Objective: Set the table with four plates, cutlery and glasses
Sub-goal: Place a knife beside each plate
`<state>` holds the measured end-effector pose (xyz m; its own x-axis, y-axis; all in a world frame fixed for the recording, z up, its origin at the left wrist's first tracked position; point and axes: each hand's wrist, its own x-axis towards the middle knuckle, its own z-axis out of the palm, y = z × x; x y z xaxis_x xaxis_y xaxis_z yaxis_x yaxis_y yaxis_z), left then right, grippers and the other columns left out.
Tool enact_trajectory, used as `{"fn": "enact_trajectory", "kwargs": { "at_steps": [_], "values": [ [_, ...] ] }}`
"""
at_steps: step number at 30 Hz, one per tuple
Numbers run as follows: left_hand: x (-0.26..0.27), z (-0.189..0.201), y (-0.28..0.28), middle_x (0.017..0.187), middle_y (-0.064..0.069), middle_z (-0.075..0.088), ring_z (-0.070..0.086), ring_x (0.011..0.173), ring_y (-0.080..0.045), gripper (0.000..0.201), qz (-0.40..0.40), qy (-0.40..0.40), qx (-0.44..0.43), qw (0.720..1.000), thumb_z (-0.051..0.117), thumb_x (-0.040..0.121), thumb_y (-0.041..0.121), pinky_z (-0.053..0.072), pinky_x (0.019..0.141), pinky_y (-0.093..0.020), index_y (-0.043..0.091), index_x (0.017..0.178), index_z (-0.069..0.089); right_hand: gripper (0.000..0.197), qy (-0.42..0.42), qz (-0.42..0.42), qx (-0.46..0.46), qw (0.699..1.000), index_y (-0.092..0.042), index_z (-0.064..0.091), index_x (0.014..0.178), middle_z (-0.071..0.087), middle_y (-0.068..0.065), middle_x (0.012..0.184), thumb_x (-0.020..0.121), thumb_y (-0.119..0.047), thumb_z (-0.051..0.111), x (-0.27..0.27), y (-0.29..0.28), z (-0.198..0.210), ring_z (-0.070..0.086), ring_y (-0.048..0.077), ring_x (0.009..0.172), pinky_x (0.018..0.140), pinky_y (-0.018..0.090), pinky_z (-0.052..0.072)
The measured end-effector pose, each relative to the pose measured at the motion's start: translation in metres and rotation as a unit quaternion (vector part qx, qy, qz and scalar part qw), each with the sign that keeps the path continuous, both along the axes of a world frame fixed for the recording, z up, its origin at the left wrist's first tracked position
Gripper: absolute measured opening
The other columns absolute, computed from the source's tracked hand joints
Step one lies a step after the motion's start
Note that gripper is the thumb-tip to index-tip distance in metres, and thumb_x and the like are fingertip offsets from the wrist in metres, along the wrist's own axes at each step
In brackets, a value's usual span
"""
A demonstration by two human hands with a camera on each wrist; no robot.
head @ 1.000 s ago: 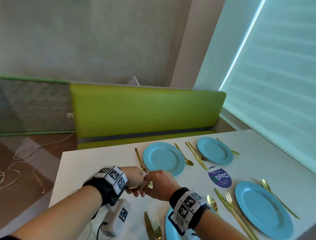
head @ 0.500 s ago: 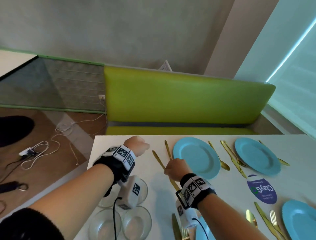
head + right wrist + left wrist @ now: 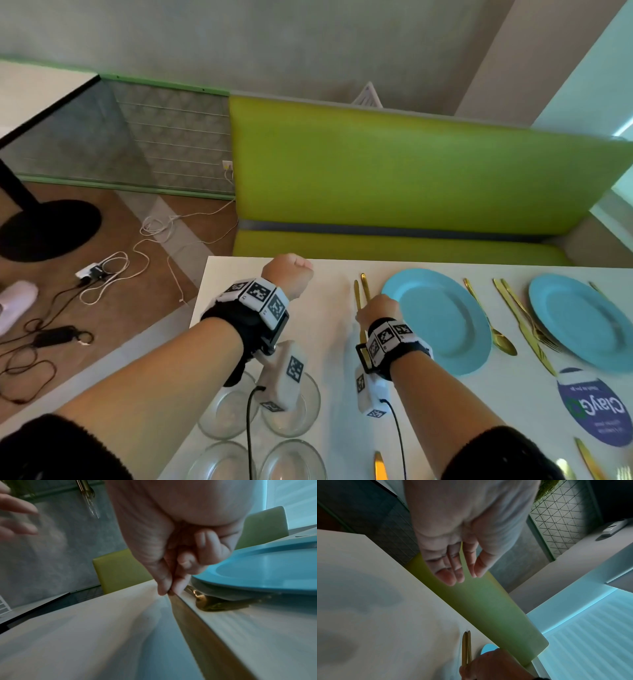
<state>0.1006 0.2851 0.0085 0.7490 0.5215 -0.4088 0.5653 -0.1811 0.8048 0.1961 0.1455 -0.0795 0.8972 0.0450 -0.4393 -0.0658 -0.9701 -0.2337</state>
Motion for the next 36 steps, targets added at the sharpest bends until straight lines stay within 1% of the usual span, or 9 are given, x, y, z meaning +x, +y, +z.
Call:
{"fn": "enact_trajectory", "kwargs": {
  "at_steps": [2,5,8,11,13,17,21,28,36],
  "values": [
    [0.003,-0.005,0.002,0.085,-0.008,0.061,0.058,0.084,-0.027,0.013,-0.002,0.003,-0.011,1.000,0.052,0.090,0.018,0.053,0.093,-0.038,0.016,0.096,0.063,0.022,0.001,-0.010,0.002,1.000,-0.003,0.064,0.105,0.068,0.010,0.108,0.087,-0.015,0.057,0.002,0.002,-0.002,0.067,0.026,0.099,0.079,0.030,0.053],
    [0.007,-0.009,0.004,0.088,-0.007,0.060,0.058,0.081,-0.026,0.007,-0.004,0.004,-0.017,1.000,0.053,0.089,0.017,0.054,0.089,-0.037,0.019,0.087,0.059,0.022,-0.001,-0.017,0.002,1.000,-0.003,0.064,0.105,0.068,0.011,0.108,0.088,-0.014,0.056,0.004,0.006,-0.003,0.067,0.026,0.100,0.078,0.030,0.053],
    [0.013,-0.014,0.007,0.084,-0.005,0.059,0.057,0.081,-0.026,0.012,-0.002,0.002,-0.021,1.000,0.053,0.090,0.016,0.054,0.089,-0.038,0.021,0.080,0.057,0.022,-0.011,-0.025,0.006,1.000,-0.004,0.065,0.105,0.068,0.011,0.109,0.088,-0.013,0.053,0.007,0.009,-0.004,0.066,0.028,0.100,0.080,0.032,0.053],
    [0.020,-0.020,0.006,0.073,0.002,0.055,0.056,0.079,-0.026,0.021,0.002,0.006,-0.031,1.000,0.052,0.090,0.013,0.053,0.086,-0.036,0.023,0.072,0.055,0.023,-0.025,-0.040,0.008,0.999,-0.006,0.065,0.107,0.068,0.010,0.110,0.090,-0.013,0.051,0.009,0.010,-0.004,0.066,0.027,0.102,0.084,0.034,0.052],
    [0.023,-0.022,0.003,0.070,0.005,0.054,0.056,0.078,-0.026,0.026,0.006,0.007,-0.033,0.999,0.052,0.089,0.012,0.054,0.083,-0.035,0.025,0.068,0.053,0.024,-0.035,-0.043,0.007,0.998,-0.006,0.065,0.108,0.067,0.010,0.111,0.091,-0.013,0.050,0.011,0.010,-0.005,0.065,0.027,0.104,0.086,0.034,0.052],
    [0.029,-0.025,-0.001,0.071,0.005,0.054,0.056,0.078,-0.026,0.027,0.006,0.001,-0.041,0.999,0.052,0.090,0.011,0.053,0.080,-0.034,0.025,0.067,0.053,0.024,-0.049,-0.039,0.005,0.998,-0.007,0.065,0.107,0.067,0.009,0.110,0.091,-0.014,0.049,0.011,0.011,-0.006,0.065,0.026,0.102,0.085,0.035,0.053],
    [0.030,-0.028,-0.003,0.074,0.003,0.055,0.056,0.079,-0.026,0.027,0.006,-0.002,-0.046,0.999,0.052,0.089,0.012,0.054,0.083,-0.035,0.025,0.067,0.054,0.025,-0.052,-0.029,0.002,0.998,-0.007,0.065,0.106,0.067,0.010,0.109,0.092,-0.013,0.046,0.009,0.010,-0.006,0.065,0.027,0.101,0.084,0.035,0.054],
    [0.025,-0.030,0.003,0.087,-0.004,0.059,0.057,0.079,-0.026,0.026,0.009,-0.011,-0.046,0.999,0.052,0.090,0.013,0.054,0.086,-0.037,0.025,0.067,0.054,0.024,-0.056,-0.017,-0.018,0.998,-0.007,0.065,0.107,0.067,0.009,0.109,0.093,-0.011,0.046,0.010,0.012,-0.005,0.065,0.025,0.101,0.081,0.033,0.052],
    [0.022,-0.035,0.009,0.089,-0.006,0.059,0.056,0.080,-0.027,0.028,0.020,-0.011,-0.054,0.998,0.051,0.090,0.011,0.054,0.083,-0.036,0.025,0.066,0.054,0.025,-0.059,-0.017,-0.024,0.998,-0.007,0.065,0.108,0.068,0.009,0.108,0.093,-0.011,0.045,0.012,0.013,-0.004,0.065,0.026,0.101,0.081,0.033,0.052]
  ]
}}
